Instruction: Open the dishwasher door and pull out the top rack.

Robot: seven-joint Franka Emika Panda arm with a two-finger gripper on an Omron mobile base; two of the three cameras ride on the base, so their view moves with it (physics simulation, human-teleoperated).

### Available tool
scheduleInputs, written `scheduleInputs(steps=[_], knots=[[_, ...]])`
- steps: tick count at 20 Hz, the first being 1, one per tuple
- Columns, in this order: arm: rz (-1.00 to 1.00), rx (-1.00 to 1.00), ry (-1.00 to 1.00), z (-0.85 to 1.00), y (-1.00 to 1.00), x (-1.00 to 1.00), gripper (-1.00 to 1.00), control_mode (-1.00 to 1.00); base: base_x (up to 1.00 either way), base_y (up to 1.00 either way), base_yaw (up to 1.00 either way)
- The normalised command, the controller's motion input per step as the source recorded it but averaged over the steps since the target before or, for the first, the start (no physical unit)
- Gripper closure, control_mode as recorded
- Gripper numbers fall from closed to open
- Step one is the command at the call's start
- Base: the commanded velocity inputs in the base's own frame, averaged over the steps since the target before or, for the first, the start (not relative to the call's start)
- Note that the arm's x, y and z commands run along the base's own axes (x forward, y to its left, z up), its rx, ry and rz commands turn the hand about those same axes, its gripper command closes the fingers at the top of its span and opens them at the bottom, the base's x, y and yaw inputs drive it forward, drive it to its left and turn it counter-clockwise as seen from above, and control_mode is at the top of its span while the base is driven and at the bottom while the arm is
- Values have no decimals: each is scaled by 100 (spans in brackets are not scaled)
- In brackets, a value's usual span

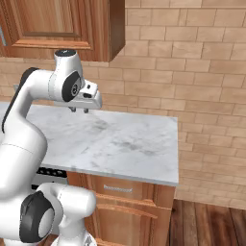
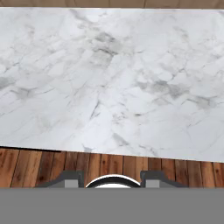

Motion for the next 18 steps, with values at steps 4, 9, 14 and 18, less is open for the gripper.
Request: scheduleInputs(steps=[4, 9, 14, 18], knots=[[0, 0, 0, 0, 0, 0, -100, 100, 0, 0, 1], [0, 0, 0, 0, 0, 0, -100, 100, 0, 0, 17], [0, 0, 0, 0, 0, 0, -100, 100, 0, 0, 28], [0, 0, 0, 0, 0, 0, -100, 100, 0, 0, 33]])
